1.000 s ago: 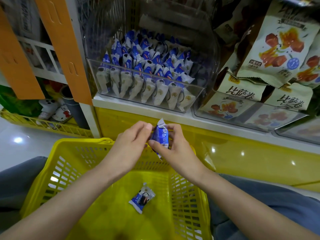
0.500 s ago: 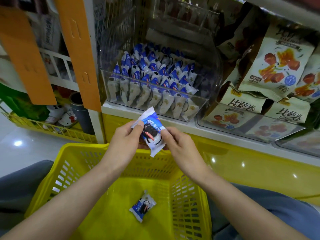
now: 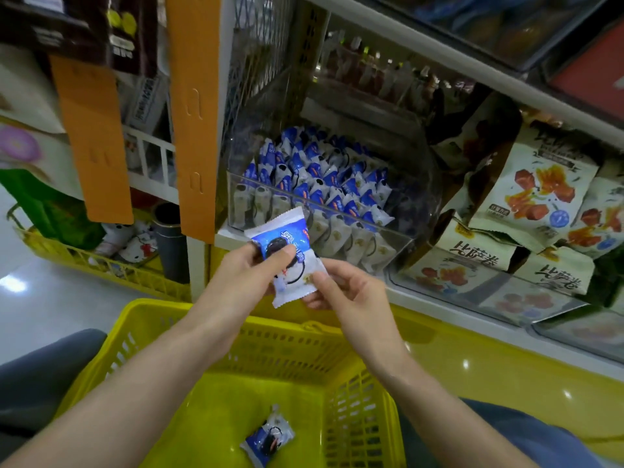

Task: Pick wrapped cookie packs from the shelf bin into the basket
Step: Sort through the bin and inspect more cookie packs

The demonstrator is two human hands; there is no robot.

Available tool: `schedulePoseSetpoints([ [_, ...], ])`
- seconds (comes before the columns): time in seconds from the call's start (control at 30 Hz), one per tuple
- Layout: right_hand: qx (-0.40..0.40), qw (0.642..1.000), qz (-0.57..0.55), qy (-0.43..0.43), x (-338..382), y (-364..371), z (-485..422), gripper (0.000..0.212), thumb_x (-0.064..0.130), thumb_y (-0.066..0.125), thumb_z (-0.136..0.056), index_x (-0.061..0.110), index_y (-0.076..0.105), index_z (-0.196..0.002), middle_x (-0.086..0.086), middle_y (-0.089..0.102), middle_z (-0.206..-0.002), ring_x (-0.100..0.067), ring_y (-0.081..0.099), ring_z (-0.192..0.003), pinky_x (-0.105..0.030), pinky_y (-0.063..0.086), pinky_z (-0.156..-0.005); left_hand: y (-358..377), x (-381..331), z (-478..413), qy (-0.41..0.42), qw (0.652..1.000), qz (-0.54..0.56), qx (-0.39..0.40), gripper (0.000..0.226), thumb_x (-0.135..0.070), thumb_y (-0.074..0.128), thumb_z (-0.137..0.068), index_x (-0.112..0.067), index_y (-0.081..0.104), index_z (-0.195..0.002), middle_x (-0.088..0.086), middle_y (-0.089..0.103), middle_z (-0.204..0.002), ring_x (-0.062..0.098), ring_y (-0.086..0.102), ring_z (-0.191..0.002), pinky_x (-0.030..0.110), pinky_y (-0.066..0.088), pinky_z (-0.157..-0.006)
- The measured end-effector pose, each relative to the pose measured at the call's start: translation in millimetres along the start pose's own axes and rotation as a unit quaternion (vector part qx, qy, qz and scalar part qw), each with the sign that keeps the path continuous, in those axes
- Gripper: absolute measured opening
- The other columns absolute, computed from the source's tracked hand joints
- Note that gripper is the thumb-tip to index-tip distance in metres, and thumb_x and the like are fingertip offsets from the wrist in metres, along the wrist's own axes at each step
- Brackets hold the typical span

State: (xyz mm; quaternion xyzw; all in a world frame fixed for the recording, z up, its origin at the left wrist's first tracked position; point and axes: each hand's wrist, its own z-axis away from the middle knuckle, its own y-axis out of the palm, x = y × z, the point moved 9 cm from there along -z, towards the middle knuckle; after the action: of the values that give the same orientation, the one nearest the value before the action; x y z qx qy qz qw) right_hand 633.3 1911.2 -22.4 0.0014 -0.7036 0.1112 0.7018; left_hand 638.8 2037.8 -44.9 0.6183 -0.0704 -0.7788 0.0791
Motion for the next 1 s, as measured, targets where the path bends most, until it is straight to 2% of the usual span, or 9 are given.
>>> schedulePoseSetpoints([
  [0.13, 0.0, 0.983, 0.147, -0.106, 36.4, 2.1, -9.8, 0.022, 0.012, 0.049, -0.094, 0.027, 0.063, -0.102, 0.008, 0.069, -0.095, -0.006, 0.065, -0.082, -0.02, 0.053, -0.072, -11.3, -19.3, -2.9, 0.037, 0.999, 0.013, -0.016, 0.023, -0.025, 0.056, -0.089, -0.01, 0.064, -0.105, 0.004, 0.073, -0.097, 0.016, 0.069, -0.092, 0.038, 0.051, -0.091],
  [0.3, -0.08, 0.947, 0.237, -0.202, 98.7, -27.1, -66.0, 0.017, 0.015, 0.049, -0.094, 0.02, 0.061, -0.105, 0.005, 0.067, -0.091, -0.005, 0.064, -0.082, -0.018, 0.052, -0.074, -23.0, -37.8, -12.7, 0.074, 0.996, 0.031, -0.034, 0.022, -0.026, 0.057, -0.088, -0.015, 0.063, -0.105, -0.001, 0.072, -0.099, 0.009, 0.068, -0.091, 0.029, 0.054, -0.084],
  [0.37, -0.114, 0.92, 0.312, -0.208, 111.9, -36.5, -100.9, 0.017, 0.018, 0.05, -0.094, 0.021, 0.061, -0.107, 0.009, 0.064, -0.09, 0.0, 0.063, -0.083, -0.011, 0.049, -0.074, -24.6, -40.4, -15.3, 0.077, 0.996, 0.037, -0.037, 0.019, -0.028, 0.058, -0.088, -0.018, 0.063, -0.103, -0.005, 0.073, -0.094, 0.006, 0.068, -0.087, 0.025, 0.055, -0.078],
  [0.43, -0.132, 0.895, 0.392, -0.167, 108.2, -45.4, -139.8, 0.022, 0.02, 0.05, -0.095, 0.014, 0.06, -0.114, 0.005, 0.063, -0.096, 0.006, 0.059, -0.082, -0.005, 0.041, -0.07, -24.9, -41.5, -17.3, 0.079, 0.996, 0.036, -0.036, 0.018, -0.031, 0.058, -0.088, -0.021, 0.063, -0.103, -0.007, 0.072, -0.095, 0.005, 0.067, -0.088, 0.025, 0.053, -0.076],
  [0.53, -0.11, 0.872, 0.476, -0.03, 75.2, -62.6, -188.1, 0.028, 0.022, 0.048, -0.096, 0.007, 0.056, -0.119, -0.008, 0.061, -0.113, -0.009, 0.055, -0.087, -0.013, 0.039, -0.072, -28.5, -44.4, -20.4, 0.083, 0.995, 0.046, -0.04, 0.018, -0.033, 0.058, -0.087, -0.024, 0.062, -0.103, -0.01, 0.072, -0.094, 0.004, 0.067, -0.088, 0.023, 0.051, -0.075],
  [0.67, -0.086, 0.835, 0.536, 0.093, 41.3, -78.3, -210.0, 0.033, 0.027, 0.046, -0.097, -0.003, 0.057, -0.107, -0.02, 0.061, -0.109, -0.028, 0.059, -0.089, -0.027, 0.035, -0.066, -31.1, -48.1, -23.4, 0.089, 0.993, 0.069, -0.038, 0.022, -0.032, 0.058, -0.087, -0.024, 0.061, -0.108, -0.009, 0.071, -0.098, 0.004, 0.067, -0.09, 0.021, 0.053, -0.075],
  [0.73, -0.093, 0.828, 0.541, 0.115, 35.9, -81.9, -214.2, 0.035, 0.028, 0.048, -0.096, -0.004, 0.057, -0.105, -0.022, 0.061, -0.108, -0.028, 0.057, -0.087, -0.028, 0.035, -0.067, -31.4, -49.4, -23.2, 0.092, 0.993, 0.067, -0.04, 0.019, -0.031, 0.058, -0.087, -0.026, 0.061, -0.105, -0.008, 0.071, -0.097, 0.003, 0.066, -0.087, 0.015, 0.053, -0.068],
  [0.87, -0.102, 0.833, 0.527, 0.133, 31.0, -87.6, -218.6, 0.038, 0.028, 0.055, -0.092, -0.006, 0.055, -0.11, -0.021, 0.061, -0.112, -0.035, 0.06, -0.101, -0.037, 0.046, -0.078, -26.4, -45.7, -20.2, 0.08, 0.995, 0.049, -0.04, 0.011, -0.031, 0.057, -0.089, -0.023, 0.061, -0.096, 0.007, 0.069, -0.1, 0.018, 0.064, -0.094, 0.028, 0.051, -0.082],
  [1.0, -0.094, 0.83, 0.521, 0.176, 25.8, -96.8, -219.8, 0.05, 0.031, 0.064, -0.086, -0.004, 0.053, -0.118, -0.021, 0.059, -0.119, -0.03, 0.057, -0.099, -0.032, 0.041, -0.074, -21.7, -38.3, -20.8, 0.06, 0.996, 0.054, -0.034, 0.004, -0.03, 0.058, -0.089, -0.026, 0.058, -0.09, -0.004, 0.068, -0.095, 0.012, 0.065, -0.086, 0.021, 0.05, -0.074],
])
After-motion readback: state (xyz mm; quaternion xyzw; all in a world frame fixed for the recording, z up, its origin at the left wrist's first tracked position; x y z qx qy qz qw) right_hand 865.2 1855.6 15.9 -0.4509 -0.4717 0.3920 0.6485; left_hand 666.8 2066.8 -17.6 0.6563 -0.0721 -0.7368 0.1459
